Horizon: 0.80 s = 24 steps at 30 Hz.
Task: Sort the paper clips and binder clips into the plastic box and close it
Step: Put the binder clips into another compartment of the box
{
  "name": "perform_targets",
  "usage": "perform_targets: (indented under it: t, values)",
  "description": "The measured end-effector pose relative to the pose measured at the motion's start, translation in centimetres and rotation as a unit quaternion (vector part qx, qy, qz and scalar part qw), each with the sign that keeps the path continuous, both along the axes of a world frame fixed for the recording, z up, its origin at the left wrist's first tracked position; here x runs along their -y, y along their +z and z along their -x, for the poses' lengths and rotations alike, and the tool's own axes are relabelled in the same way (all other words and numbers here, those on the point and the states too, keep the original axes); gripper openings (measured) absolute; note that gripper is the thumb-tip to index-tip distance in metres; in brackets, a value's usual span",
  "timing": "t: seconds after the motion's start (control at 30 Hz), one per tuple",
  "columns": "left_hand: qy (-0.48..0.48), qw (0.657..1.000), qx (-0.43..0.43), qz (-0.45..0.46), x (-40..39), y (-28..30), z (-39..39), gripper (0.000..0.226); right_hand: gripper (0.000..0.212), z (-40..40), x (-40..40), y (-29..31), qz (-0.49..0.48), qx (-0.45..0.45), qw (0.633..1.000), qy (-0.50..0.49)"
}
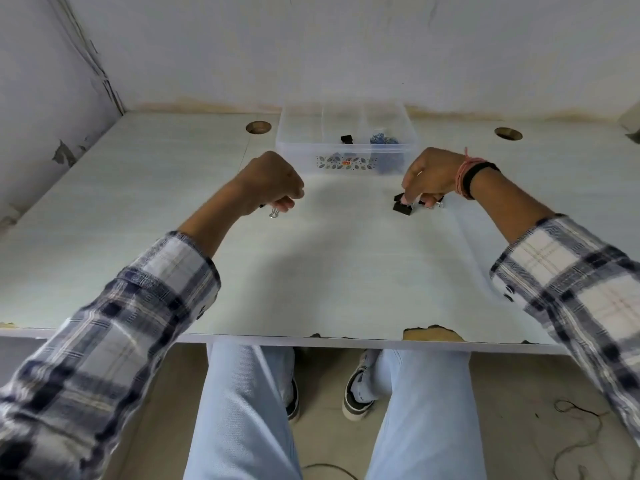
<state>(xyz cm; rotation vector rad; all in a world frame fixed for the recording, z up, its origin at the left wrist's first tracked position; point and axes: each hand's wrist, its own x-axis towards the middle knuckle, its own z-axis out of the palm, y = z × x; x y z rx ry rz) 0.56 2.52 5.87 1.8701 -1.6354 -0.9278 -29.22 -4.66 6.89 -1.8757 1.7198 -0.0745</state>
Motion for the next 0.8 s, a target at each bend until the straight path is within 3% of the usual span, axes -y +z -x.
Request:
perform_targets:
  t: [0.17, 0.23, 0.43, 0.57, 0.8]
  values:
    - [-0.023, 0.981, 0.190, -0.012, 0.9, -1.1, -2.1, 0.035, 0.048, -1.3, -1.3, -0.8, 0.002, -0.043, 0.998, 0.041]
    - [-0.039, 0.975, 0.216, -0.028, 1.0, -1.4, -2.4, 0.041, 0.047, -1.7, -1.4, -1.4, 0.026, -0.053, 0.997, 0.050]
    - [0.015, 0.984, 0.174, 0.033, 1.2, -1.8, -3.3, 0.042, 0.042, -2.3, -0.8, -2.7, 0.046, -0.017, 0.996, 0.071]
    - [-0.007, 0.987, 0.159, 0.006, 1.0, -2.4, -3.0, 0.037, 0.041, -2.4, -0.9, -3.4, 0.069, 0.019, 0.993, 0.096]
    - [-0.013, 0.995, 0.086, 0.051, 1.2, -3.8, -1.0, 0.038, 0.022, -3.6, -1.2, -4.0, 0.111, 0.100, 0.982, 0.117]
